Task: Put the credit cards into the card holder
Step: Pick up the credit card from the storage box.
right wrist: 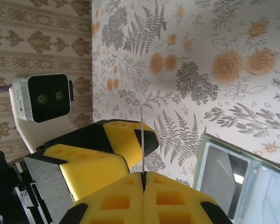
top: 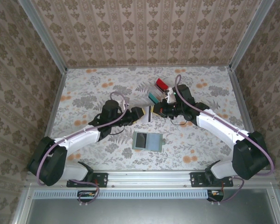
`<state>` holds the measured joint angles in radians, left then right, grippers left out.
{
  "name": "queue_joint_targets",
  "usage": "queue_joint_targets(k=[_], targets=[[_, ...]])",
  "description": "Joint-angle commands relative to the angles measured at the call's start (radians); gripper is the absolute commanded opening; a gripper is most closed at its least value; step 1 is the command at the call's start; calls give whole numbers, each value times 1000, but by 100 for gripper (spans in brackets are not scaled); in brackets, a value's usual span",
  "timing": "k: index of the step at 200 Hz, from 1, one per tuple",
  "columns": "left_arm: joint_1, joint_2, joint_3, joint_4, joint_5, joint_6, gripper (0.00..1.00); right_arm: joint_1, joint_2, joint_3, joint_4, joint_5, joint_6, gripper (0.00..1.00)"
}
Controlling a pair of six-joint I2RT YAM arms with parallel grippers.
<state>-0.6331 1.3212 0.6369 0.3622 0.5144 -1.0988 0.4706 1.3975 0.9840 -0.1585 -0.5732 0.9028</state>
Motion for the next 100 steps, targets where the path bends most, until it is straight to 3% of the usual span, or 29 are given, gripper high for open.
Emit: queue_joint_targets(k=[1,65,100], targets=[[6,0,-5,69,37,-24,51,-9,-14,-17,55,-50,39,3],[9,-15,-10,80,42,-32,21,-13,27,-30,70,-56,46,5],[12,-26,-13,75,39,-37,12,-15,40,-37,86,-63,52,6]])
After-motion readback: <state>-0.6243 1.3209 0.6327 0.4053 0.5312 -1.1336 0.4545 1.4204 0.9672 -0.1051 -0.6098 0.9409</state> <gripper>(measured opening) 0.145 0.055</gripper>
